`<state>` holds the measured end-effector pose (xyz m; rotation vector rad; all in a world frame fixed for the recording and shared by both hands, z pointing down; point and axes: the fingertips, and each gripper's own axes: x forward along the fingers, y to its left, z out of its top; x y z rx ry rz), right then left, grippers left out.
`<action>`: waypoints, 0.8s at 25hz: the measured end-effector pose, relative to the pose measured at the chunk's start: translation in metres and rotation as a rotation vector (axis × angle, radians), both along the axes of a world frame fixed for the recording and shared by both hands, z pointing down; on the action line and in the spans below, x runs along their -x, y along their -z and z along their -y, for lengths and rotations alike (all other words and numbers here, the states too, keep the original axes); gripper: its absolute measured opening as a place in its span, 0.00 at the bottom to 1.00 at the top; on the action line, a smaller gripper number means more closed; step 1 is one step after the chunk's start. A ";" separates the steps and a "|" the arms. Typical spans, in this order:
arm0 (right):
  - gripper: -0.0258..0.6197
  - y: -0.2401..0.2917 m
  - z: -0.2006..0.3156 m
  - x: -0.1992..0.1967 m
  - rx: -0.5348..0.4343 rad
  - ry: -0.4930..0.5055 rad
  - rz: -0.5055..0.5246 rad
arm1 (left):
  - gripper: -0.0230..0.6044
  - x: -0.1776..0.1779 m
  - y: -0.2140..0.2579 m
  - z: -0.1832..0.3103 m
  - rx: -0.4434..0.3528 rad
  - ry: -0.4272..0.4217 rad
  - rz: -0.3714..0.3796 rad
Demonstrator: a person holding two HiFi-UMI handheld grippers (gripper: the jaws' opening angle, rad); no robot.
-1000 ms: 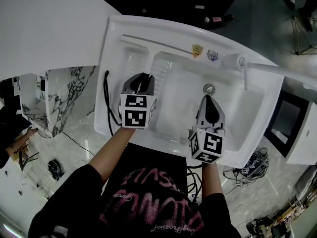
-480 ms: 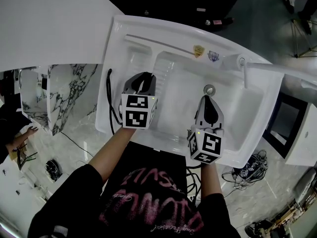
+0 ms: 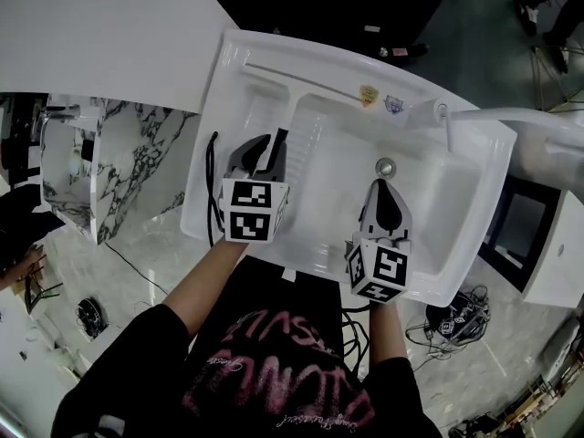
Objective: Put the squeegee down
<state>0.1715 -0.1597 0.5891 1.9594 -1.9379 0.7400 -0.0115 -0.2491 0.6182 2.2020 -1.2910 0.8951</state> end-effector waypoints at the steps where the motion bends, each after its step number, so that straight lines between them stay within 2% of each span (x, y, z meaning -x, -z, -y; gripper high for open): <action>1: 0.07 0.002 -0.002 0.002 -0.005 0.002 -0.002 | 0.17 0.002 0.003 -0.002 -0.013 -0.002 0.005; 4: 0.07 0.008 -0.008 0.006 -0.018 0.006 -0.004 | 0.12 0.008 0.015 -0.007 -0.054 -0.002 0.008; 12: 0.07 0.027 -0.022 0.019 -0.054 0.038 -0.027 | 0.07 0.030 0.031 -0.025 -0.094 0.045 -0.015; 20: 0.07 0.048 -0.033 0.030 -0.093 0.050 -0.042 | 0.05 0.041 0.053 -0.042 -0.141 0.050 -0.041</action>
